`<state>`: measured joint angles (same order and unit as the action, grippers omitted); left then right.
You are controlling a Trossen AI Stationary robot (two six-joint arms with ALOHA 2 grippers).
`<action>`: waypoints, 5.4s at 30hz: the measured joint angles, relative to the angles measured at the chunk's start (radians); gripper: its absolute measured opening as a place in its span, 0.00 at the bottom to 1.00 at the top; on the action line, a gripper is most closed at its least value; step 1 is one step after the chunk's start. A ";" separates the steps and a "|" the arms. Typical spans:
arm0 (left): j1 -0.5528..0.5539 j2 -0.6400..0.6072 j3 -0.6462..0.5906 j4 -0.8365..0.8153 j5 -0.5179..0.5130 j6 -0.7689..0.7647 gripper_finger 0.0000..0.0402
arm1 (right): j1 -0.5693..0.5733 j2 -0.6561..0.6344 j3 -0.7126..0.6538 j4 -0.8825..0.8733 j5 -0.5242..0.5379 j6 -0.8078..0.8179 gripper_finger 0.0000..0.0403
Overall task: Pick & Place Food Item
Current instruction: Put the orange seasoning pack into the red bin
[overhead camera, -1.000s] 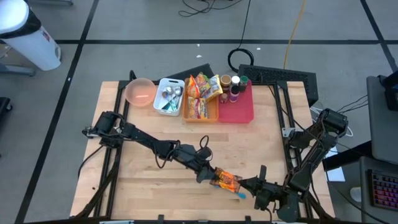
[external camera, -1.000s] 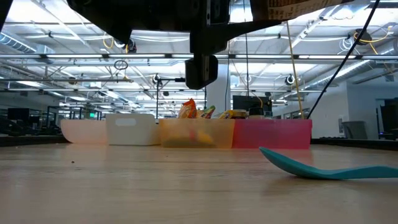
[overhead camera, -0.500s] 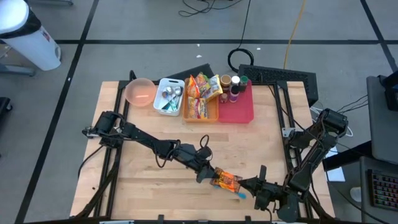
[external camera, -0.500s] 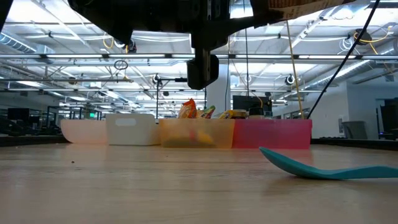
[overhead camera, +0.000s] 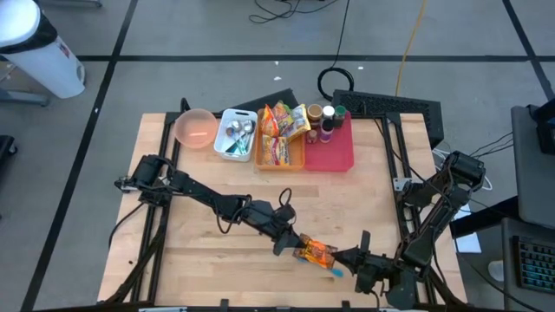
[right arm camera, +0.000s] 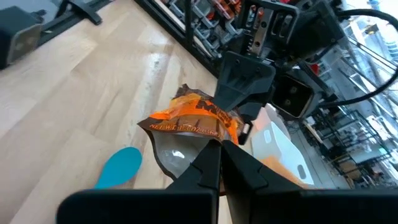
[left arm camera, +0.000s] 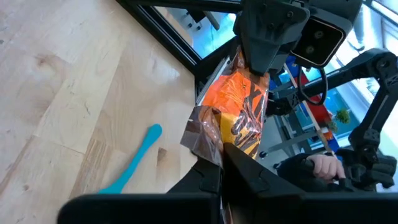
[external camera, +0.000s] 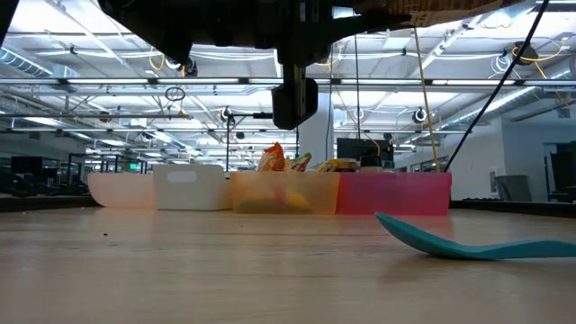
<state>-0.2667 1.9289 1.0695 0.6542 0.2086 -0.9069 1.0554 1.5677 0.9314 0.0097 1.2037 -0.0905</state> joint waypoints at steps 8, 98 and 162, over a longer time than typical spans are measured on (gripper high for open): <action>0.000 0.000 0.000 -0.001 0.002 0.059 0.01 | 0.000 0.000 0.000 0.000 -0.106 0.064 0.05; 0.244 -0.426 0.055 -1.094 -0.368 1.082 0.01 | -1.152 0.070 0.000 0.496 -1.366 0.053 0.45; 0.173 -1.054 -0.143 -1.091 -0.426 1.028 0.53 | -1.104 -0.428 -0.324 0.699 -1.186 -0.151 0.00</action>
<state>-0.0933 0.8749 0.9264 -0.4367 -0.2172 0.1210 -0.0483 1.1393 0.6076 0.7087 0.0179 -0.2419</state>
